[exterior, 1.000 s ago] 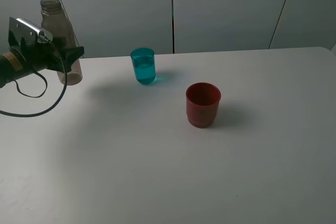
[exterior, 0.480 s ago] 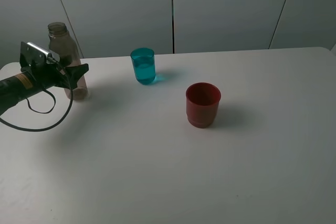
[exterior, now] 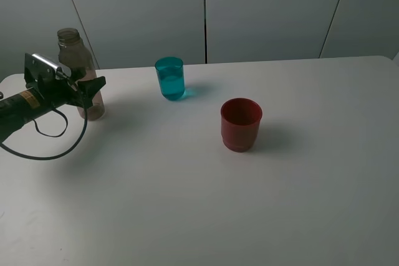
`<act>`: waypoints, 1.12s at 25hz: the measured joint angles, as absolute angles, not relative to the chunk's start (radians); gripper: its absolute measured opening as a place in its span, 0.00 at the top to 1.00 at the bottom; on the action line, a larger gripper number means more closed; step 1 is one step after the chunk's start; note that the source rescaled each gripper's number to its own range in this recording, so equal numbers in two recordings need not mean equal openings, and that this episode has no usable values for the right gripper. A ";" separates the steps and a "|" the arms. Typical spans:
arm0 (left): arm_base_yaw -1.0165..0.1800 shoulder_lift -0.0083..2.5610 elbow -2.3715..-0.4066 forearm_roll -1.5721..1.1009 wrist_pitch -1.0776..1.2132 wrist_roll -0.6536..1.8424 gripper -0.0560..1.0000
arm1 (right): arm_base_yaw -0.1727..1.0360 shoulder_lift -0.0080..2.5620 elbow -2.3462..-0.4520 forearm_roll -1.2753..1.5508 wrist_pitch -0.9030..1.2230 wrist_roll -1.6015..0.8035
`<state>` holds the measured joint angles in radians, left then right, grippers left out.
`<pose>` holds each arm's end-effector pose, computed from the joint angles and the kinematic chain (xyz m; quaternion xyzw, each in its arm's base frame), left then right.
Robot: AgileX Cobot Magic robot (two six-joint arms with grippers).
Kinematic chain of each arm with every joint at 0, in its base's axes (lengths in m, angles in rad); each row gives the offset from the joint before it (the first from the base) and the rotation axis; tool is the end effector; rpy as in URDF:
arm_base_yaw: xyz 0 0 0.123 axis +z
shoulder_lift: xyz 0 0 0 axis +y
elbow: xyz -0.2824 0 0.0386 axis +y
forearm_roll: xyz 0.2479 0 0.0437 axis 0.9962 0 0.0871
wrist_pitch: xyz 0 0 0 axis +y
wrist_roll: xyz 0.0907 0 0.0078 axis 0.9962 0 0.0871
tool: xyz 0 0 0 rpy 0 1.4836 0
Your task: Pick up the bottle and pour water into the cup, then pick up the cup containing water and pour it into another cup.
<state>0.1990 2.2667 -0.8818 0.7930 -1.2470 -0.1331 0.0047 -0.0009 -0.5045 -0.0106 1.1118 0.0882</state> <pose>0.3705 0.0120 0.0678 0.2261 0.7158 -0.1597 0.6411 -0.0077 -0.0009 0.2743 0.0365 0.8641 0.0180 0.5016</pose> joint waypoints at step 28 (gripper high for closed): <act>0.199 2.014 -0.880 0.746 -1.209 -0.129 0.03 | 0.005 -0.001 -0.504 -0.011 1.112 0.090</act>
<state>0.1990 2.0137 -0.8800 0.7460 -1.2094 -0.1291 0.0047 -0.0009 -0.5045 -0.0106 1.1118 0.0903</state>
